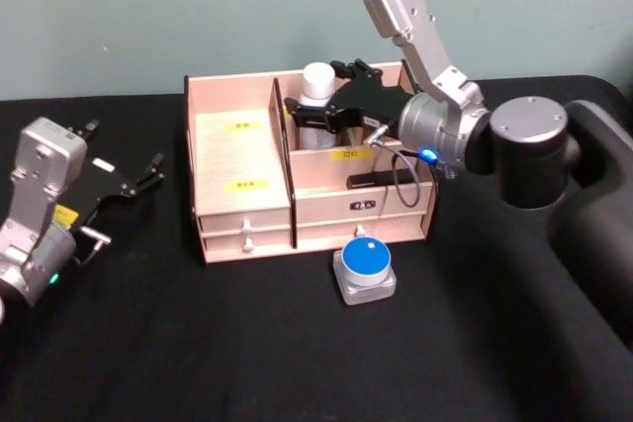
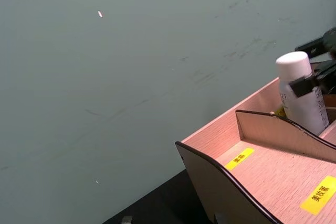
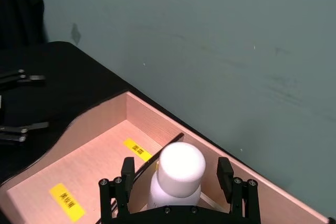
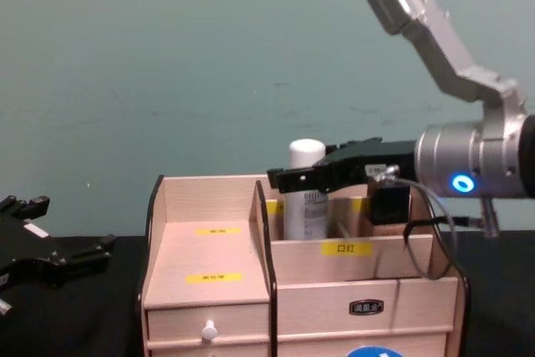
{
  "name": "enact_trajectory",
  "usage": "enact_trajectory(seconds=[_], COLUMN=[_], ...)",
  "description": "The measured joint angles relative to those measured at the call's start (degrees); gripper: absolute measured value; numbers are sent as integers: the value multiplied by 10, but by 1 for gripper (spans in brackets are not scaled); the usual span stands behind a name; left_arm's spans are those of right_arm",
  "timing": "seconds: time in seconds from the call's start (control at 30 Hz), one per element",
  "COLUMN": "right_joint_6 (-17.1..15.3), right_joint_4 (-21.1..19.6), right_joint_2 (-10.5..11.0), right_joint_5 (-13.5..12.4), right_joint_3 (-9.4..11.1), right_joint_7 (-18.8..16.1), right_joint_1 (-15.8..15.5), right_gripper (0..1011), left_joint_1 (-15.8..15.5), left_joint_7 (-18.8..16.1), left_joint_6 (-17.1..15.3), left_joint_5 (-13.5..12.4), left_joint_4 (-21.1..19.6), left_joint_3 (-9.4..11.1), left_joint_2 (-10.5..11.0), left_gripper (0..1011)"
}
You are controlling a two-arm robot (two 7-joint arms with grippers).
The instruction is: Pick up the facial cleanser and watermelon frost from the table and place them into the tiered storage box.
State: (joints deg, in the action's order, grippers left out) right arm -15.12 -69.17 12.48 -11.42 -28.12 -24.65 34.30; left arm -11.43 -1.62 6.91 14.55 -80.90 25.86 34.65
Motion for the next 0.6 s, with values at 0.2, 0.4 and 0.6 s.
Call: enact_trajectory(seconds=[0.2, 0.4, 0.6], right_joint_6=[-29, -59, -86], right_joint_4=[-77, -145, -220], right_joint_2=[36, 73, 116], right_joint_5=[1, -12, -37], right_joint_3=[0, 7, 21], right_joint_7=[-12, -22, -26], right_joint_1=[-23, -57, -104], right_gripper=[1000, 1000, 1000], left_joint_1=[0, 0, 0], left_joint_7=[0, 0, 0], left_joint_6=[0, 0, 0], left_joint_5=[0, 0, 0], left_joint_4=[0, 0, 0], left_joint_3=[0, 0, 0], left_joint_2=[0, 0, 0], left_gripper=[1010, 1009, 1010])
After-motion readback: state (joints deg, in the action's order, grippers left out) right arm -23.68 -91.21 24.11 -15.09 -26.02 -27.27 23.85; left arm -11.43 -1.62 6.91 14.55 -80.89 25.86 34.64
